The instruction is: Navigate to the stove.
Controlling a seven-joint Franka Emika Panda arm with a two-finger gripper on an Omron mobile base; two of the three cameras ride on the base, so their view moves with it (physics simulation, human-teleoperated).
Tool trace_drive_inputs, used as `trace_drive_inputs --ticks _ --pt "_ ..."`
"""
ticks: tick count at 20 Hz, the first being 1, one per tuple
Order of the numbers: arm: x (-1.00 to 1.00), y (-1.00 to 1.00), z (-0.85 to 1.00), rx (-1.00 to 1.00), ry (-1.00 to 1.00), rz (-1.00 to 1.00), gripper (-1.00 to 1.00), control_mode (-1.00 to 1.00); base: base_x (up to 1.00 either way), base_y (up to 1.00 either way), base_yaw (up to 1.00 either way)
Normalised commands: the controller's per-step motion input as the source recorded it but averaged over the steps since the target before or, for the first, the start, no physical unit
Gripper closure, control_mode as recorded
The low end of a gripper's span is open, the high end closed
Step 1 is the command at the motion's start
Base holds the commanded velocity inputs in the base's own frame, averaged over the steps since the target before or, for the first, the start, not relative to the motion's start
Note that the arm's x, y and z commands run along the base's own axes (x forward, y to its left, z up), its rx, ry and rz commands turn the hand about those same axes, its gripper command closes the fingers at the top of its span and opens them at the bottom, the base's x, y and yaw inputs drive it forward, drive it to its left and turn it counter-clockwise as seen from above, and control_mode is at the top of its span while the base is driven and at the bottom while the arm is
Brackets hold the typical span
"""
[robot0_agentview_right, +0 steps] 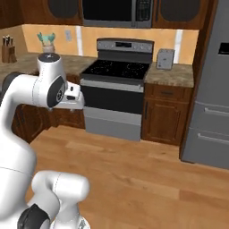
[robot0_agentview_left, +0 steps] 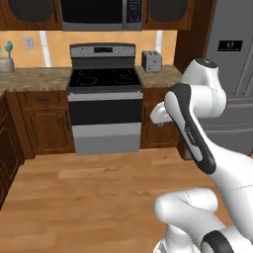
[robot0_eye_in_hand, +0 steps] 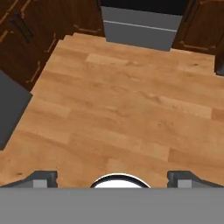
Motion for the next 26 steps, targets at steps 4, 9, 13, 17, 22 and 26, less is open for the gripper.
trace_drive_inputs --ticks 4,9,13,17,22,26 --pt "0.00 0.00 0.00 0.00 0.00 0.00 -1.00 1.00 1.00 0.38 -0.08" --pt "0.00 0.00 0.00 0.00 0.00 0.00 -1.00 1.00 1.00 0.20 -0.08" --pt "0.00 0.00 0.00 0.00 0.00 0.00 -1.00 1.00 1.00 0.22 -0.06" --pt "0.00 0.00 0.00 0.00 0.00 0.00 -1.00 1.00 1.00 0.33 -0.05" --pt "0.00 0.00 0.00 0.00 0.00 0.00 -1.00 1.00 1.00 0.59 -0.09" --pt "0.00 0.00 0.00 0.00 0.00 0.00 -1.00 1.00 1.00 0.44 -0.07"
